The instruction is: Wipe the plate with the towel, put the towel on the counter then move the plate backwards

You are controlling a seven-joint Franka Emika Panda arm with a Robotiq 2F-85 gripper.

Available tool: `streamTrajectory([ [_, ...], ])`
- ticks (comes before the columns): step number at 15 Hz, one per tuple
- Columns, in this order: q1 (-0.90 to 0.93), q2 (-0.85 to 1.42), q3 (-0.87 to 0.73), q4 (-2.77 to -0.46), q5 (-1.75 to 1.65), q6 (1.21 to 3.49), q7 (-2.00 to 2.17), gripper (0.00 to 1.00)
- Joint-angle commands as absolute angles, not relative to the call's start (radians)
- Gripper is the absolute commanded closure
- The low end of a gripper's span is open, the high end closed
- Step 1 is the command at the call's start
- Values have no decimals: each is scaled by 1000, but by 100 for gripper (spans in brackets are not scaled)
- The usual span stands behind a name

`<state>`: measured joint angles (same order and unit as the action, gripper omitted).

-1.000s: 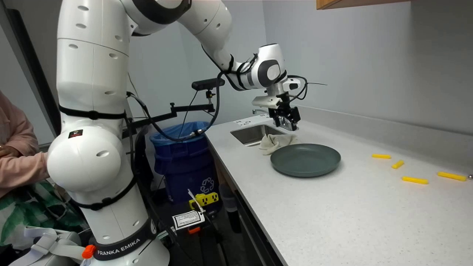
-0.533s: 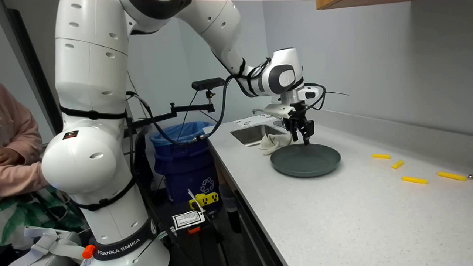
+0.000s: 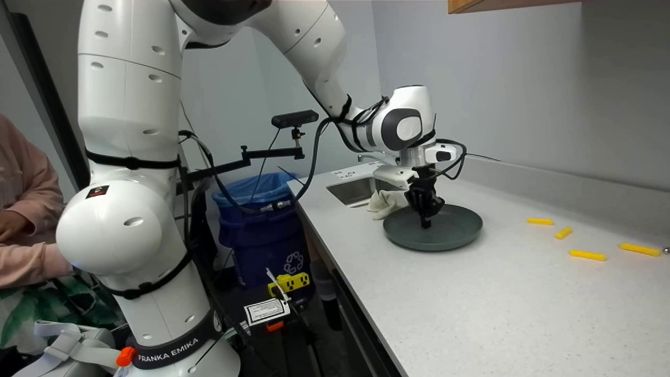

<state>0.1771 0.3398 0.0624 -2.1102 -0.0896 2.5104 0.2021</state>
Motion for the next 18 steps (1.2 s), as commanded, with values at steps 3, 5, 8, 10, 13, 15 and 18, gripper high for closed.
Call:
streamTrajectory([
  [3,179,301,33,-2189,-126,2491,225,100],
  [5,177,284,23,-2208,-137,2490,234,100],
  [8,175,261,6,-2245,-157,2488,249,100],
  [10,172,245,-4,-2271,-167,2488,263,100],
  [13,167,221,-18,-2310,-184,2486,288,100],
  [15,165,205,-28,-2337,-199,2484,307,100],
  [18,158,173,-48,-2386,-243,2473,342,100],
])
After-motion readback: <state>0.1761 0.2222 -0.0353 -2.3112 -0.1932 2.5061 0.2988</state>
